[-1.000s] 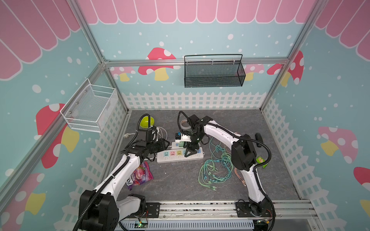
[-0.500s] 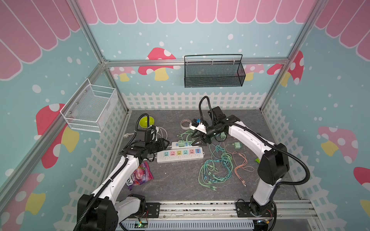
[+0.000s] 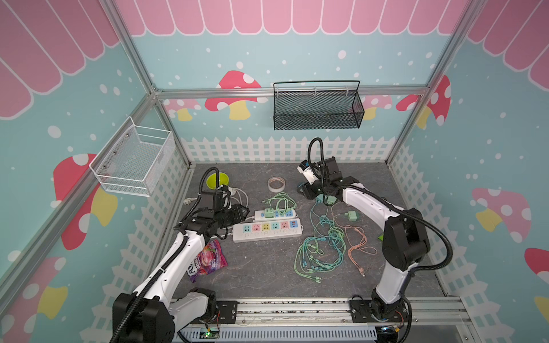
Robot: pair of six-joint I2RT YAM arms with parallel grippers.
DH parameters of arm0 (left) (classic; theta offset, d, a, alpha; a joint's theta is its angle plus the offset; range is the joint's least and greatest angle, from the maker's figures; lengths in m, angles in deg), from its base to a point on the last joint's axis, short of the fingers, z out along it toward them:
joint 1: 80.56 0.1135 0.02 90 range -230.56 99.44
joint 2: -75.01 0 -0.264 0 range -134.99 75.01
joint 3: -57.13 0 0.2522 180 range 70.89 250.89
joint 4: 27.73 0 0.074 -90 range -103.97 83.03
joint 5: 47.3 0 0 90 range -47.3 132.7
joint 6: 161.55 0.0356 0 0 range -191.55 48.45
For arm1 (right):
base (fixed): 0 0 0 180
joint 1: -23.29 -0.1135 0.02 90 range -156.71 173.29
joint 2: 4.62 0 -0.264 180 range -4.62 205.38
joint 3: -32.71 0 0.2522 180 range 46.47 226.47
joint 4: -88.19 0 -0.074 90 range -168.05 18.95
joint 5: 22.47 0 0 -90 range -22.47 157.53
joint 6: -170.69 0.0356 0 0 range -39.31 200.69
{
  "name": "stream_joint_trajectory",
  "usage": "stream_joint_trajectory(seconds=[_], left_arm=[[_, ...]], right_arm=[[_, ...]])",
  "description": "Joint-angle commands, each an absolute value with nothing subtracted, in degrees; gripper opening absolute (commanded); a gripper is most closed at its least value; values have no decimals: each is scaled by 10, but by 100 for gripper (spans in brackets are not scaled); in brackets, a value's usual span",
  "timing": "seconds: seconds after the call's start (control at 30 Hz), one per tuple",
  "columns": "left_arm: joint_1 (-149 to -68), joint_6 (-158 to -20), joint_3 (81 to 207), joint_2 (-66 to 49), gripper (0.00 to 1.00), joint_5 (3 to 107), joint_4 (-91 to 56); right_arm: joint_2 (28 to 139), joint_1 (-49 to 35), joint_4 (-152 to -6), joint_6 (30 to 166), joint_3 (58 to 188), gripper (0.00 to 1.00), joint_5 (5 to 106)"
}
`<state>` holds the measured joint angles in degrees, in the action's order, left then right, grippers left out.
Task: Insert plugs into power strip
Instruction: Pick up the power cord from the top-center of the table.
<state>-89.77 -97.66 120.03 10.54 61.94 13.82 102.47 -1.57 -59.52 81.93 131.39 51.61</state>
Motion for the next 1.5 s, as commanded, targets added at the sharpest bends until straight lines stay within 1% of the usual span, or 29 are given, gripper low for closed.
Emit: stream_joint_trajectory(seconds=[0.0, 0.07, 0.27, 0.5, 0.67, 0.93, 1.1, 1.13, 1.2, 1.37, 1.47], left_arm=[[-894, -966, 1220, 121, 41, 613, 153], [-894, -964, 1222, 128, 41, 612, 158], [-894, -958, 1224, 139, 42, 606, 166], [-893, -955, 1227, 125, 43, 600, 161], [-893, -956, 1232, 114, 42, 601, 157], [-893, -955, 1234, 109, 42, 600, 151], [-893, -958, 1231, 101, 42, 603, 143], [-893, -959, 1230, 100, 42, 603, 139], [-893, -962, 1226, 96, 42, 602, 131], [-892, -972, 1219, 79, 42, 608, 107], [-890, -977, 1217, 68, 42, 611, 92]], right_arm=[[1080, -19, -599, 869, 1337, 46, 539], [1105, -19, -597, 876, 1351, 45, 528], [1156, -22, -599, 874, 1375, 44, 489], [1200, -27, -590, 866, 1409, 43, 466], [1239, -30, -562, 852, 1447, 42, 476], [1269, -40, -524, 829, 1482, 41, 498], [1285, -48, -504, 813, 1500, 39, 488], [1288, -50, -500, 809, 1505, 38, 485], [1296, -54, -492, 803, 1514, 33, 482], [1293, -62, -497, 784, 1523, 10, 466], [1278, -64, -513, 774, 1520, 4, 457]])
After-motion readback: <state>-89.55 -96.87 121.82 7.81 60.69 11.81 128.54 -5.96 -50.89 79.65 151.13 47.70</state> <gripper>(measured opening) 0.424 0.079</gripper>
